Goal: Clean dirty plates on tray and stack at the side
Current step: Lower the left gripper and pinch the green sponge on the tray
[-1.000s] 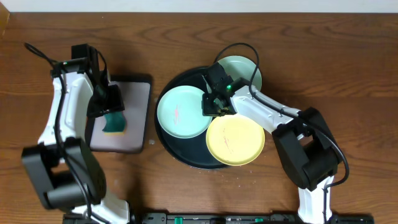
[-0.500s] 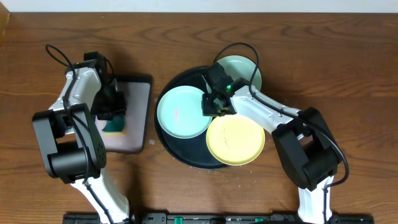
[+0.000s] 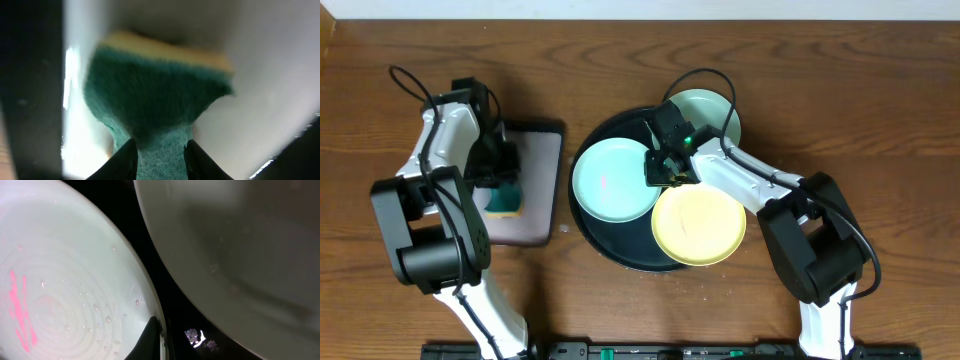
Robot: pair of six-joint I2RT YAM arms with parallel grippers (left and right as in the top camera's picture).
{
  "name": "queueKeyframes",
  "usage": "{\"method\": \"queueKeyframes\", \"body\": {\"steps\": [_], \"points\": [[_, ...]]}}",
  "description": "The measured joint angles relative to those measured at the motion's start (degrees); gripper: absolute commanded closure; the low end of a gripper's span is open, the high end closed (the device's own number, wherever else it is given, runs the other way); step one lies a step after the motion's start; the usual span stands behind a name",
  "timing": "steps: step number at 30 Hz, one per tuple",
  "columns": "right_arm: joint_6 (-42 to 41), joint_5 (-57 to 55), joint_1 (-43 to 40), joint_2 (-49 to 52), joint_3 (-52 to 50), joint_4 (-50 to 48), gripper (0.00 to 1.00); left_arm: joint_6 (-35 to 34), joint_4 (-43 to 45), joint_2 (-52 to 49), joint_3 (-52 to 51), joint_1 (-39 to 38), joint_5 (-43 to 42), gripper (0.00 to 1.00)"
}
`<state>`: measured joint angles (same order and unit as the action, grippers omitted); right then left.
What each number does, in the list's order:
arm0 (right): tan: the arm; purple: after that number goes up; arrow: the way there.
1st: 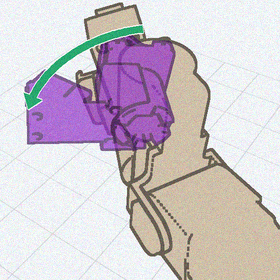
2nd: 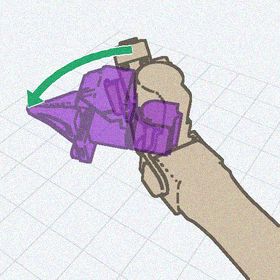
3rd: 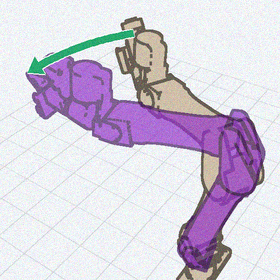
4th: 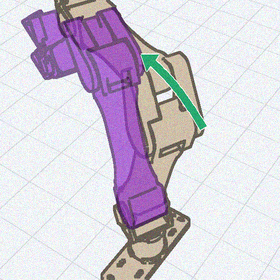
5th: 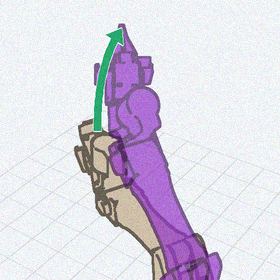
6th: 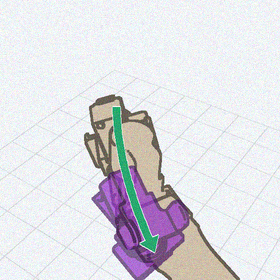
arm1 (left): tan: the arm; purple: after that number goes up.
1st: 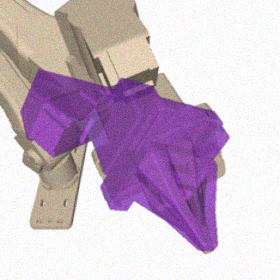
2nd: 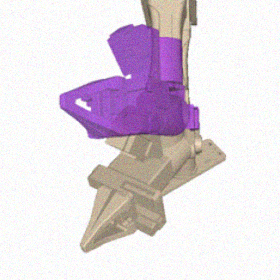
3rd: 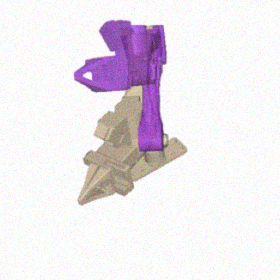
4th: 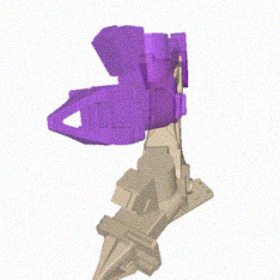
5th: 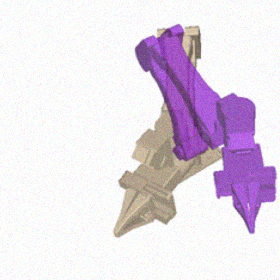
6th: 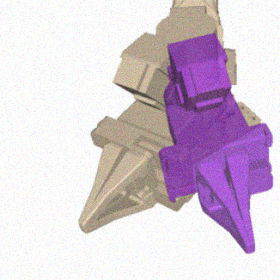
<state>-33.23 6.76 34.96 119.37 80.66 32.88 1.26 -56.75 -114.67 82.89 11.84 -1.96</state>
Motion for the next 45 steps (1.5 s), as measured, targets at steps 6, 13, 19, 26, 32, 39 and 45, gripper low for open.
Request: {"method": "queueKeyframes", "body": {"steps": [6, 13, 19, 26, 32, 39, 45], "points": [[0.04, 0.00, 0.00, 0.02, 0.00, -0.04, 0.96, -0.02, -0.17, 2.99, 0.72, 0.07, 0.00, 0.67], [0.22, -0.02, 0.00, 0.04, 0.00, -0.04, 0.96, 0.07, 5.31, 3.10, -3.37, 0.07, 0.00, 0.67], [0.31, -0.02, 0.00, 0.04, 0.00, -0.04, 0.96, 0.09, 10.80, 3.26, -8.63, 0.07, 0.66, 0.67], [0.42, -0.15, 0.00, 0.04, 0.00, -0.09, 0.96, 0.09, 12.50, 3.91, -10.08, 0.07, 0.87, 0.67], [0.42, -0.15, 0.00, 0.04, 0.00, -0.09, 0.96, 0.35, 13.00, 3.91, -10.23, 0.09, 1.27, 0.92], [0.42, -0.17, 0.00, 0.04, 0.00, -0.13, 0.96, 0.11, 13.53, 4.00, -10.56, 0.17, 1.31, 0.93], [0.42, -0.22, 0.00, 0.04, 0.00, -0.13, 0.96, 0.11, 13.07, 4.83, -10.56, 0.17, 1.27, 0.93]]}}
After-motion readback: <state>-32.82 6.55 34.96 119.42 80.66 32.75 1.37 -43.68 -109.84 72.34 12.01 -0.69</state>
